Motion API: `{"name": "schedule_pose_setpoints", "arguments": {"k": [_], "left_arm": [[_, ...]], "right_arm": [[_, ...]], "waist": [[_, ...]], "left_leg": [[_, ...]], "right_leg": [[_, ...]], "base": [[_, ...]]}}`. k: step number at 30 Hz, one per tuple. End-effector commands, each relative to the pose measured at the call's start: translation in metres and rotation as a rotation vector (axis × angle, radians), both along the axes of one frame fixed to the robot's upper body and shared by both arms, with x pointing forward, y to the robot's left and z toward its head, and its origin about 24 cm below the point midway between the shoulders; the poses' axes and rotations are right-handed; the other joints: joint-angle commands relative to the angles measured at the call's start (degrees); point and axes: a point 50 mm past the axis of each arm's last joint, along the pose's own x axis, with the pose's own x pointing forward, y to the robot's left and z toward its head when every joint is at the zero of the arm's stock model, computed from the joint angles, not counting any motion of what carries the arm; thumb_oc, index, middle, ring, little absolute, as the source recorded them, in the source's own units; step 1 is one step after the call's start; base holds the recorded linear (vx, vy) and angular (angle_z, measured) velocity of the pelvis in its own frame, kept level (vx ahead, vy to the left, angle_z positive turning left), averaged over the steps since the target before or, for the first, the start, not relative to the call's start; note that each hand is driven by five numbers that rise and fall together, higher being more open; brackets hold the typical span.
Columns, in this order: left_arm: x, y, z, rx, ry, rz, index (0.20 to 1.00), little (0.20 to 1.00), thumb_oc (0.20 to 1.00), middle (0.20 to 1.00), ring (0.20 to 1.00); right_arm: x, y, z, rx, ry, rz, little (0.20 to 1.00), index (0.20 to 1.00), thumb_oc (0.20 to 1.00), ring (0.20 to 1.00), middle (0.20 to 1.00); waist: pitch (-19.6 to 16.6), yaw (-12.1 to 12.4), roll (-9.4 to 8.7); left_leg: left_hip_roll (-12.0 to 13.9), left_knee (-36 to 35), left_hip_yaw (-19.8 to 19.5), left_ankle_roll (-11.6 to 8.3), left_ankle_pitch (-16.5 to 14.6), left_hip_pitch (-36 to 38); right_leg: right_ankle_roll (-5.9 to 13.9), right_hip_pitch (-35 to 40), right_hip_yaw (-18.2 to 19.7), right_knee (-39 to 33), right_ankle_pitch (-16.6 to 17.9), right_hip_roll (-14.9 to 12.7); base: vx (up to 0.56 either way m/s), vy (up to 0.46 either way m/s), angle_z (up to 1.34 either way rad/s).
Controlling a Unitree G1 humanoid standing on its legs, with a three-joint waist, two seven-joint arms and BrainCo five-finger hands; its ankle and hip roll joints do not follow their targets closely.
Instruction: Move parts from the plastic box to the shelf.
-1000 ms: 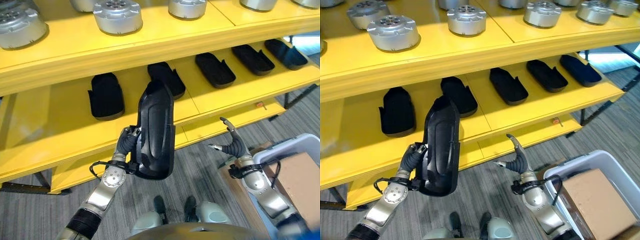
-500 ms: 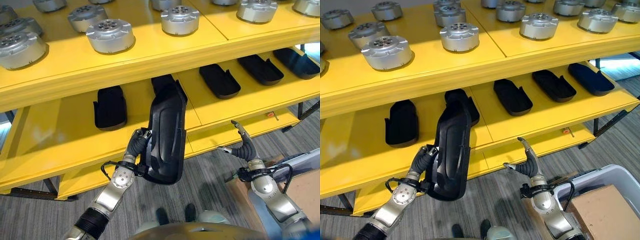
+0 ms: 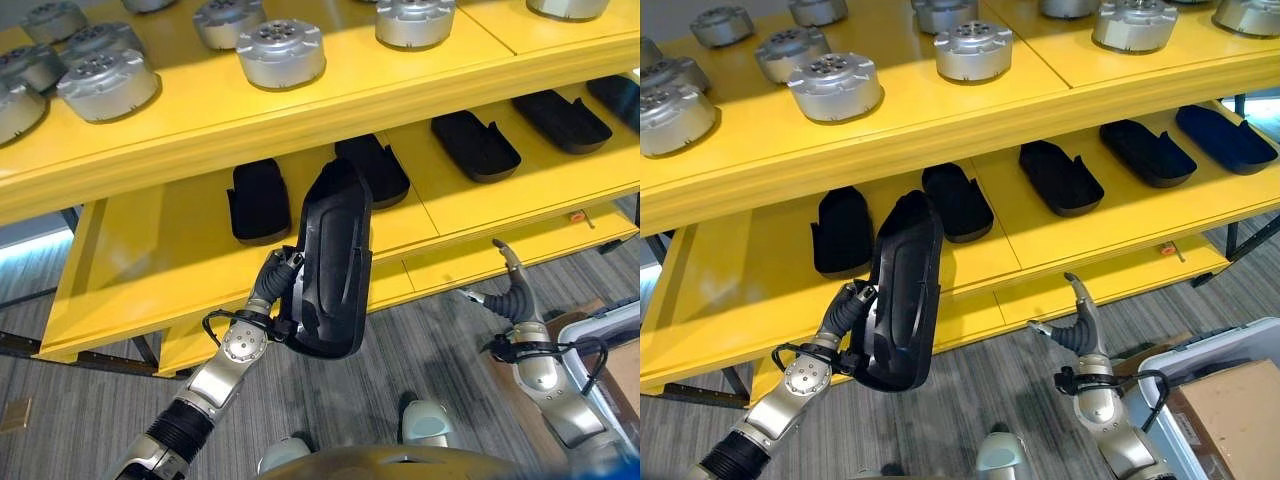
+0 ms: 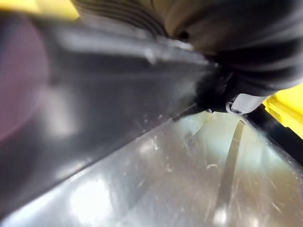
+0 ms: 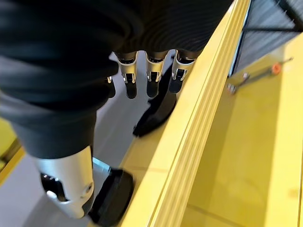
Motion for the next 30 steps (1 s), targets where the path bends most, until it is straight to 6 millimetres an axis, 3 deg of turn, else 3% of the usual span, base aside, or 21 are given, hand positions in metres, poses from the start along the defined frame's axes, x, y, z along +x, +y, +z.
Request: {"name": "schedule_pose_setpoints", "arguments": {"k": [1, 5, 8, 12, 14, 19, 24, 27, 30], "left_arm": [[0.010, 0.004, 0.034, -0.089, -0.164, 0.016, 0.200, 0.200, 0.200, 0.200, 0.200], [0.016, 0.003, 0.037, -0.072, -0.162, 0.018, 0.200, 0.200, 0.200, 0.200, 0.200], [0.016, 0.004, 0.037, -0.067, -0.165, 0.014, 0.200, 0.200, 0.200, 0.200, 0.200], [0.009, 0.008, 0.036, -0.022, -0.186, 0.021, 0.200, 0.200, 0.200, 0.200, 0.200], [0.007, 0.010, 0.035, -0.015, -0.189, 0.029, 0.200, 0.200, 0.200, 0.200, 0.200], [0.004, 0.018, 0.033, 0.010, -0.201, 0.054, 0.200, 0.200, 0.200, 0.200, 0.200], [-0.004, 0.027, 0.030, 0.029, -0.215, 0.093, 0.200, 0.200, 0.200, 0.200, 0.200], [-0.005, 0.031, 0.032, 0.031, -0.203, 0.084, 0.200, 0.200, 0.200, 0.200, 0.200], [-0.007, 0.035, 0.027, 0.021, -0.164, 0.106, 0.200, 0.200, 0.200, 0.200, 0.200]], "right_arm": [[0.004, 0.003, 0.012, -0.043, -0.075, 0.057, 1.000, 1.000, 1.000, 1.000, 1.000], [0.003, 0.000, 0.011, -0.033, -0.069, 0.038, 1.000, 1.000, 1.000, 1.000, 1.000], [0.003, 0.001, 0.012, -0.028, -0.072, 0.036, 1.000, 1.000, 1.000, 1.000, 1.000], [0.005, 0.008, 0.019, -0.047, -0.127, 0.018, 1.000, 1.000, 1.000, 1.000, 1.000], [0.005, 0.009, 0.022, -0.050, -0.141, 0.020, 1.000, 1.000, 1.000, 1.000, 1.000], [0.009, 0.014, 0.025, -0.035, -0.169, 0.030, 1.000, 1.000, 1.000, 1.000, 1.000], [0.018, 0.026, 0.027, -0.034, -0.191, 0.068, 1.000, 1.000, 1.000, 1.000, 1.000], [0.017, 0.027, 0.029, -0.036, -0.200, 0.079, 1.000, 1.000, 1.000, 1.000, 1.000], [0.014, 0.020, 0.027, 0.002, -0.198, 0.038, 1.000, 1.000, 1.000, 1.000, 1.000]], "waist": [[-3.0, 0.0, 0.11], [-3.5, -0.2, 0.24], [-3.6, 0.0, 0.03], [-3.4, 1.9, -0.68], [-3.3, 2.3, -0.78], [-3.1, 4.3, -1.11], [-2.1, 7.6, -0.61], [-1.8, 7.1, -0.72], [-2.1, 6.6, -1.04]], "left_leg": [[0.6, -0.4, -0.9, -3.31, 2.9, 1.5], [-5.1, -2.6, 0.7, -0.20, -4.9, 3.1], [-5.9, -3.2, 0.7, 0.31, -5.7, 3.6], [-10.1, -7.7, -1.5, 2.23, -6.9, 5.5], [-10.9, -8.4, -1.6, 2.62, -6.7, 5.6], [-13.6, -11.0, -0.4, 3.93, -6.5, 6.0], [-15.3, -13.1, 3.8, 4.32, -6.8, 7.3], [-16.1, -13.0, 3.5, 5.37, -7.2, 7.1], [-16.8, -13.1, 3.1, 5.39, -7.1, 7.0]], "right_leg": [[0.02, 2.8, 2.5, -0.3, -2.3, 3.9], [2.38, 3.7, 2.4, -0.4, -0.8, 2.4], [3.02, 3.8, 2.5, -0.8, -0.1, 1.9], [7.02, 3.2, 2.4, -2.0, 3.1, -0.3], [7.71, 3.0, 2.1, -2.1, 3.7, -0.8], [9.12, 1.7, -1.6, -0.4, 6.4, -2.7], [10.40, -1.9, -12.0, 3.4, 11.6, -5.5], [9.04, -2.5, -11.5, 4.7, 7.2, -1.1], [7.34, -1.7, -10.8, 2.8, 5.0, 3.1]], "base": [[0.12, 0.376, 0.04], [0.14, 0.423, 0.19], [0.07, 0.247, 0.26], [0.11, 0.423, 0.09], [0.03, 0.335, -0.15], [-0.02, 0.273, -0.18], [-0.04, 0.220, -0.67], [0.01, 0.074, -0.34], [0.09, -0.027, 0.18]]}}
